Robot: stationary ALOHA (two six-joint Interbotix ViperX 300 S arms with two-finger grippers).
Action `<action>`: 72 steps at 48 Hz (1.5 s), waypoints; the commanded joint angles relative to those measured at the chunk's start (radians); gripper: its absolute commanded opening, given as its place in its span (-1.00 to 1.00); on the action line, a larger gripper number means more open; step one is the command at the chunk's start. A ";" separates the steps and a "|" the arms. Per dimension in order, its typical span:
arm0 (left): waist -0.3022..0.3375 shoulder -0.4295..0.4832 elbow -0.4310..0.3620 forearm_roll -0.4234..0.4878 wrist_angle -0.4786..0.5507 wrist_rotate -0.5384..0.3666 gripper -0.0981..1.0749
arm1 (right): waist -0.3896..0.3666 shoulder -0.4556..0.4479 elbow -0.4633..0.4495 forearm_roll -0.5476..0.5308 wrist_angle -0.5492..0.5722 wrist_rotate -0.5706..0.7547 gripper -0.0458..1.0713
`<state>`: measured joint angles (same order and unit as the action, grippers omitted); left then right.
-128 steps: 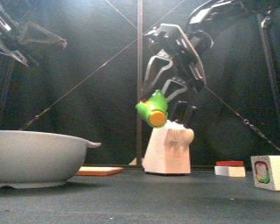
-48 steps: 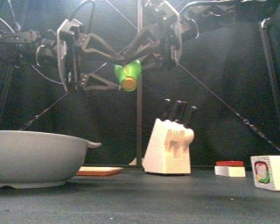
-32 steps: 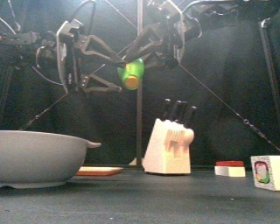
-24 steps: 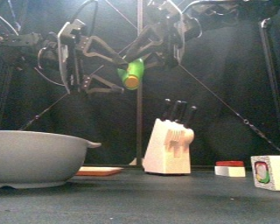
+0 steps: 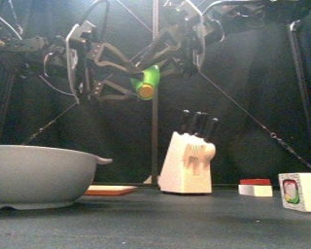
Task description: Remove corn husk
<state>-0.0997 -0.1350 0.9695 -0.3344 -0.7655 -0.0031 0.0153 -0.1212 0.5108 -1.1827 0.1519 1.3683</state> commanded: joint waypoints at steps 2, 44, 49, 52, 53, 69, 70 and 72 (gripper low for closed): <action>0.003 -0.002 -0.025 0.021 -0.017 0.002 0.55 | -0.002 -0.026 -0.017 0.002 -0.003 0.000 0.33; 0.015 -0.021 0.014 0.081 -0.052 0.002 -0.10 | -0.002 -0.028 -0.008 0.006 -0.003 0.002 0.33; 0.014 -0.029 0.026 0.080 -0.066 0.002 -0.15 | -0.002 -0.026 -0.006 0.006 -0.003 0.000 0.33; 0.015 -0.034 0.031 0.080 -0.072 0.002 -0.17 | -0.002 -0.028 -0.006 0.006 -0.002 0.002 0.33; 0.015 -0.035 0.034 0.080 -0.074 0.002 -0.17 | -0.002 -0.028 -0.005 0.006 -0.002 0.002 0.33; 0.023 -0.044 0.046 0.080 -0.077 0.000 -0.16 | -0.002 -0.029 -0.003 0.006 -0.002 0.002 0.33; 0.023 -0.046 0.046 0.080 -0.077 0.002 -0.16 | -0.002 -0.029 -0.003 0.006 -0.002 0.002 0.33; 0.023 -0.046 0.048 0.081 -0.077 0.002 -0.17 | -0.002 -0.029 -0.003 0.006 -0.002 0.002 0.33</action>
<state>-0.0859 -0.1687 1.0262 -0.2516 -0.8330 -0.0046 0.0046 -0.1212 0.5185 -1.1766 0.1549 1.3683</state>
